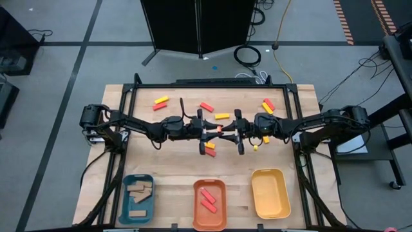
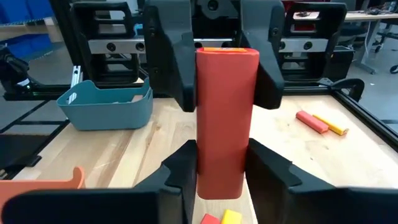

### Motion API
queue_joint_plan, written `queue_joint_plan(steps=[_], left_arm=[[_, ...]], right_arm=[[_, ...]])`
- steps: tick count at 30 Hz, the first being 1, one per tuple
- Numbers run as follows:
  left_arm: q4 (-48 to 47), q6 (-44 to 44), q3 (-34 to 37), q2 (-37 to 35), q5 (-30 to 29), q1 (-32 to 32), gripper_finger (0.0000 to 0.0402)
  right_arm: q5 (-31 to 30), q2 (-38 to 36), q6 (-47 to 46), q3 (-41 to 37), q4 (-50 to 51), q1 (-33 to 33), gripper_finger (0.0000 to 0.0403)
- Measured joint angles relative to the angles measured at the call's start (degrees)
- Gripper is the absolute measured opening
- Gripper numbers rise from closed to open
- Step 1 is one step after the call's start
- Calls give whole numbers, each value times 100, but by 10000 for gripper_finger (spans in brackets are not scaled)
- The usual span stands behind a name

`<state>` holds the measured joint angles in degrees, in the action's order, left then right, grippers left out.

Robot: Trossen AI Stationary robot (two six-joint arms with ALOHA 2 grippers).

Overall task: Sort blocks
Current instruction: Put the bottom right orange block into the orange bin

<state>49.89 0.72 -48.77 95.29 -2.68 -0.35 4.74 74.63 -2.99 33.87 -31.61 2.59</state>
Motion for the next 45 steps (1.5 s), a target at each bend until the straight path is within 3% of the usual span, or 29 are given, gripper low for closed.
queue_joint_plan(steps=[8, 14, 21, 28, 32, 37, 45], left_arm=[[-107, -59, 2, -82, 96, 5, 81], [-918, -109, -47, -700, 132, -12, 81], [-1844, 1415, -55, -1058, 1315, -397, 81], [-1840, 2514, -52, -416, 1263, -1557, 81], [-1539, 2741, -52, -123, 726, -2072, 81], [-1413, 2751, -52, 224, 287, -2439, 81], [-1520, 2716, -300, 888, 255, -2631, 81]], right_arm=[[-34, -87, -38, 2, 43, 0, 172], [-32, -467, 61, 2, 455, 0, 188], [-45, -1117, 12, 4, 1635, 0, 185], [-43, -1189, -340, 4, 1725, -2, 187], [-32, -1188, -580, 4, 1932, -9, 187], [-32, -1185, -933, 4, 2415, -63, 187], [-25, -1185, -1317, 4, 2416, -361, 187]])
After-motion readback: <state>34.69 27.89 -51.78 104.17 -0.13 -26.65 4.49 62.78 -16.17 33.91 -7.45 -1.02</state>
